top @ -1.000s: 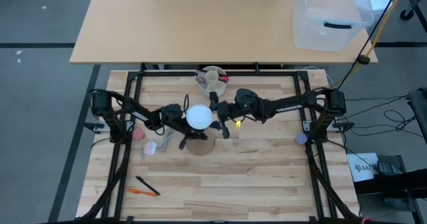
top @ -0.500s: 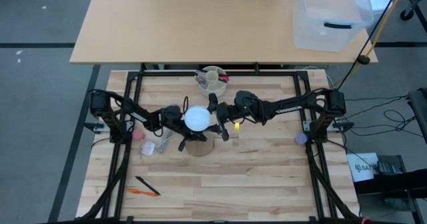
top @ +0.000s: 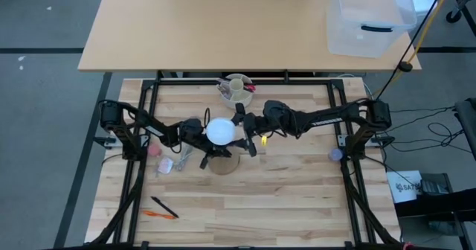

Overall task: Screw lightbulb
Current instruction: Remove the lightbulb from the wooden lamp

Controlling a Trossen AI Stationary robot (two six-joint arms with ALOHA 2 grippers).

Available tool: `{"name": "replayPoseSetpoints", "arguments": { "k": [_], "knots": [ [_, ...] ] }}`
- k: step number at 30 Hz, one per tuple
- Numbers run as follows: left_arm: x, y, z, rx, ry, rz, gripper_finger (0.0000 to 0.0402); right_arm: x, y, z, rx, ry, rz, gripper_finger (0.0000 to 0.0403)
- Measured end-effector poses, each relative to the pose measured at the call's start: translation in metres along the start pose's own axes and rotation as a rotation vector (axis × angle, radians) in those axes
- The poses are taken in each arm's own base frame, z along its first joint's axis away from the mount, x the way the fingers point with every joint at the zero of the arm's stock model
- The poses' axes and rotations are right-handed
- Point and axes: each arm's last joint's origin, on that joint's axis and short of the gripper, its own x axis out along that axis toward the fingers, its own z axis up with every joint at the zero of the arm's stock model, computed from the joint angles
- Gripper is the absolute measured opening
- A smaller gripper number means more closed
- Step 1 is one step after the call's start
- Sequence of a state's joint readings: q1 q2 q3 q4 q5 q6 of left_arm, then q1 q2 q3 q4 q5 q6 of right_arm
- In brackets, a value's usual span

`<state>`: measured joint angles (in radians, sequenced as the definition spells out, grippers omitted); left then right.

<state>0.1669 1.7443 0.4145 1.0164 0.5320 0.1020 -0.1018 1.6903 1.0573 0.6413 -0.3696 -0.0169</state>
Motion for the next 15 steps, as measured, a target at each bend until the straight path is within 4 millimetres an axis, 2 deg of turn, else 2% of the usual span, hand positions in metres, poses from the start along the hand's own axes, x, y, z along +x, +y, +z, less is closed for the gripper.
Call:
{"name": "replayPoseSetpoints", "arguments": {
  "k": [9,15],
  "knots": [
    [0.0,0.006,0.001,-0.016,-0.001,0.2,0.0022,0.006,0.017,-0.003,-0.005,0.046,-0.187,0.0272],
    [0.001,0.012,0.006,-0.052,-0.022,0.334,0.0022,0.01,0.033,-0.001,-0.026,0.049,-0.496,0.0272]
  ]
}}
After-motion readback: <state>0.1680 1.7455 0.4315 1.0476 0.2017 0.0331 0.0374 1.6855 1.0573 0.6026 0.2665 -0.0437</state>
